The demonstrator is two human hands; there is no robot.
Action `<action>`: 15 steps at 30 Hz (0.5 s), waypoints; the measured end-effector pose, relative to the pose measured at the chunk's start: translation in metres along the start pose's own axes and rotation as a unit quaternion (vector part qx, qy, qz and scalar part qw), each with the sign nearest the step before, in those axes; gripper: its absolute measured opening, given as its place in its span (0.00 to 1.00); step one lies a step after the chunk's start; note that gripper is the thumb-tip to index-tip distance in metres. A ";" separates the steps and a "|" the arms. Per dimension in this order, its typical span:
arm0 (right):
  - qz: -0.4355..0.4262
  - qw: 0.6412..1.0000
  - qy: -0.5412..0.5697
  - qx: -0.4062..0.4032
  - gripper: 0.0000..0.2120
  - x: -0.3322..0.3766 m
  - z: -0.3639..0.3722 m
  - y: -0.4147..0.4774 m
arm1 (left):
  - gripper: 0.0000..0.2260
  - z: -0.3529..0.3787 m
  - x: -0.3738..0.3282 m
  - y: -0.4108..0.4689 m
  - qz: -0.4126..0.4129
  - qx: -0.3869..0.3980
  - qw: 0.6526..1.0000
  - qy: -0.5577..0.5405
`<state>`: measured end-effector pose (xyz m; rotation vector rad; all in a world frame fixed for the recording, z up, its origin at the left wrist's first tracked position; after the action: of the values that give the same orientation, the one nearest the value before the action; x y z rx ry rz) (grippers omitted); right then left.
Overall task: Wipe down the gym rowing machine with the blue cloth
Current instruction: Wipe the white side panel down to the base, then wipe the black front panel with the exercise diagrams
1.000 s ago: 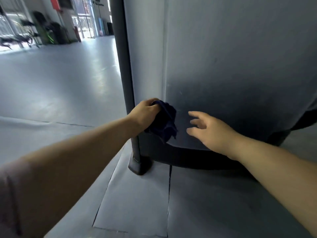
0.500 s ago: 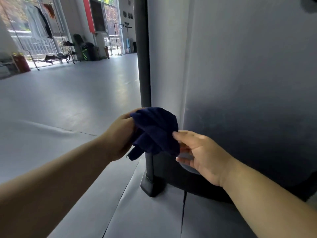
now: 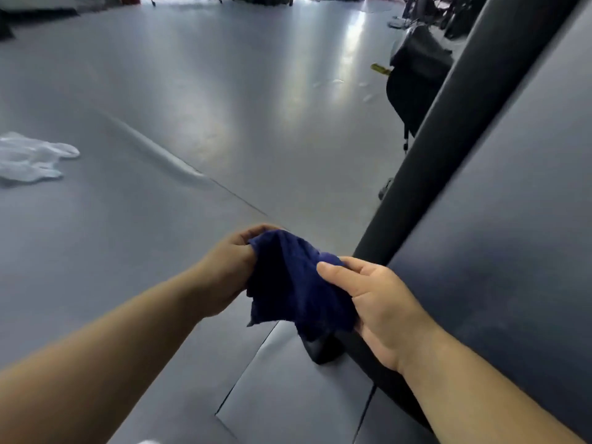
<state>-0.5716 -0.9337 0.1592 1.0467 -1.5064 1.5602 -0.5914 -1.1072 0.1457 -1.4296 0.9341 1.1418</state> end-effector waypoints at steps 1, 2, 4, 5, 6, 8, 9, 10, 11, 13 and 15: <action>-0.008 1.000 -0.019 0.000 0.07 0.027 0.010 -0.005 | 0.13 -0.015 -0.026 -0.005 0.002 -0.004 1.000 0.009; -0.018 0.999 -0.029 -0.008 0.05 0.056 0.020 -0.010 | 0.13 -0.030 -0.056 -0.010 0.008 -0.007 1.000 0.019; -0.035 0.999 -0.038 -0.015 0.06 0.120 0.047 -0.022 | 0.14 -0.065 -0.117 -0.016 0.010 -0.012 0.999 0.046; -0.041 0.998 -0.041 -0.008 0.06 0.152 0.064 -0.030 | 0.14 -0.083 -0.147 -0.021 0.007 -0.011 0.998 0.059; -0.047 0.998 -0.039 -0.001 0.06 0.183 0.082 -0.038 | 0.14 -0.101 -0.176 -0.023 0.002 -0.009 0.998 0.067; -0.058 0.998 -0.029 0.004 0.06 0.247 0.115 -0.053 | 0.09 -0.140 -0.228 -0.026 -0.032 -0.024 0.997 0.070; -0.062 0.998 -0.022 0.001 0.07 0.279 0.131 -0.061 | 0.07 -0.162 -0.251 -0.029 -0.058 -0.032 0.996 0.060; -0.067 0.998 -0.014 -0.003 0.08 0.310 0.146 -0.067 | 0.07 -0.180 -0.275 -0.030 -0.075 -0.028 0.996 0.036; -0.074 0.997 -0.010 -0.007 0.09 0.340 0.159 -0.074 | 0.08 -0.196 -0.300 -0.032 -0.087 -0.009 0.996 0.001; -0.099 0.995 -0.017 -0.023 0.08 0.398 0.180 -0.085 | 0.11 -0.222 -0.349 -0.033 -0.100 0.033 0.991 -0.076; -0.139 0.989 -0.017 -0.048 0.05 0.453 0.196 -0.097 | 0.15 -0.236 -0.399 -0.035 -0.113 0.097 0.980 -0.132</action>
<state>-0.6569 -1.1411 0.6088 1.1778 -1.3765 1.2709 -0.6171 -1.3459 0.5434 -1.1603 0.6583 1.0103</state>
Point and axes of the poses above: each hand's wrist, its own y-axis towards the middle knuckle, its own z-axis out of the palm, x = y × z, the point moved 8 cm from there along y, towards the middle knuckle, and after that the axes turned 10 degrees about -x, right-handed, at the moved point
